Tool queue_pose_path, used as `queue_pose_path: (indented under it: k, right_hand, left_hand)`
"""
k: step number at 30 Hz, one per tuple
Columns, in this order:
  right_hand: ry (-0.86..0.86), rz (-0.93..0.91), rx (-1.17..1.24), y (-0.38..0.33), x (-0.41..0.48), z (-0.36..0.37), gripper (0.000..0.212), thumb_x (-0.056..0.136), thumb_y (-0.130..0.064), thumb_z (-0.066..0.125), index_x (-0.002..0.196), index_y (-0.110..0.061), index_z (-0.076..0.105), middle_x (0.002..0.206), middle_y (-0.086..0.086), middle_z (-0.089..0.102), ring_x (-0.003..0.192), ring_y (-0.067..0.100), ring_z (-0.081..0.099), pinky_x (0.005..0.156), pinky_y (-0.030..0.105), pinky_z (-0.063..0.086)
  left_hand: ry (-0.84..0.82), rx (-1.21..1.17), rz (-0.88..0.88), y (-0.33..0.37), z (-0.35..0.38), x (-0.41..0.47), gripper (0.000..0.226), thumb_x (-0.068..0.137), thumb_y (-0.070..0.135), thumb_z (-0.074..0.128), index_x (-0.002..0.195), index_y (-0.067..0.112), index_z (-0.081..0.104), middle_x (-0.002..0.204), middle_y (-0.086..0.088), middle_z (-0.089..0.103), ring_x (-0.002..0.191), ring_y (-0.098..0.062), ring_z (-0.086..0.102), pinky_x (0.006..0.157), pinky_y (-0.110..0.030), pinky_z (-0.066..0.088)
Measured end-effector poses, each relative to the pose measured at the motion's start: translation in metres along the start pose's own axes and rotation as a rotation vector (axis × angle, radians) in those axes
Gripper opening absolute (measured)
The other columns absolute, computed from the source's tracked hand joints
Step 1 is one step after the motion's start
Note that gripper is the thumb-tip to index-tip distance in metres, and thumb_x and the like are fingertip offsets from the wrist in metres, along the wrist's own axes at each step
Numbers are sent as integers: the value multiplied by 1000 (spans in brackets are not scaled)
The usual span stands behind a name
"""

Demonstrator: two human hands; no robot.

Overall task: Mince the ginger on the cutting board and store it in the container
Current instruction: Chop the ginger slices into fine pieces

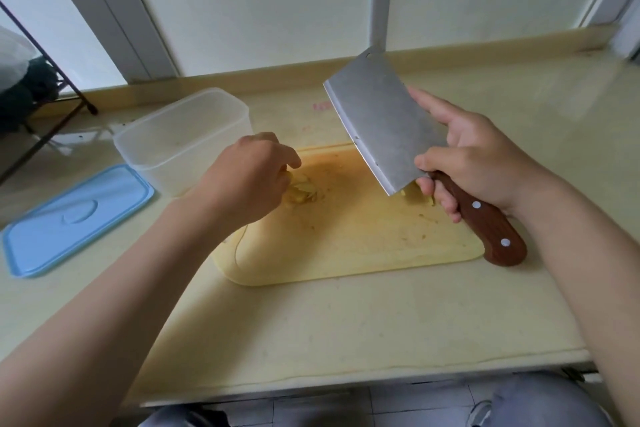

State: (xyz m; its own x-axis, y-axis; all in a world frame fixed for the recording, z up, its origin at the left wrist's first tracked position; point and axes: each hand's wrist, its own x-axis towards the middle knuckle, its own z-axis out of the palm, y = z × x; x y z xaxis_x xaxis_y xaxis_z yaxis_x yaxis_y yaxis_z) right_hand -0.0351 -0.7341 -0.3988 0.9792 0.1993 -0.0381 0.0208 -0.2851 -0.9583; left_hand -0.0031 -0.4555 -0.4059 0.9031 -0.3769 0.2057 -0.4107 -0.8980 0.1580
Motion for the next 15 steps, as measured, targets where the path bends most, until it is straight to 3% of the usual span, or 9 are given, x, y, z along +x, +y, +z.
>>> queue_pose_path:
  k: [3,5,7,11,13,15]
  right_hand:
    - [-2,0,1,0,0,-1,89,97,8,47,140,-68,35,59,13,58,38,24,46,41,33,45]
    - [-4,-1,1,0,-1,-1,88,97,8,47,138,-69,36,58,13,58,38,24,46,41,33,45]
    - [-7,-5,7,0,-1,-2,87,97,8,47,134,-70,38,59,14,58,38,24,46,41,33,45]
    - [7,-7,16,0,-1,-4,86,97,8,47,126,-72,40,61,14,58,39,24,46,41,32,45]
    - [16,-7,14,0,-1,-5,87,96,8,47,132,-71,38,62,15,58,39,24,46,42,33,45]
    - [23,-6,9,0,-2,-6,88,96,8,47,136,-70,36,62,15,58,39,23,47,42,33,45]
  left_hand:
    - [-8,-30,-25,0,-6,-1,20,93,12,65,108,20,74,100,2,62,92,-21,61,81,-36,53]
    - [15,-126,-63,2,-13,-2,14,90,10,69,99,19,74,89,7,64,85,-16,64,76,-29,55]
    - [16,-370,-185,9,-20,-3,10,87,8,73,93,16,75,81,6,69,75,-11,67,68,-22,57]
    - [-172,-958,-374,39,-19,-8,11,81,-4,76,88,-3,67,75,-13,69,72,-27,67,74,-35,59]
    - [-185,-966,-334,52,-9,-10,12,80,-5,76,84,1,67,75,-15,70,72,-28,70,71,-35,58]
    - [-97,-715,-136,57,3,-13,13,80,-3,75,84,9,70,79,-8,71,70,-13,68,66,-22,52]
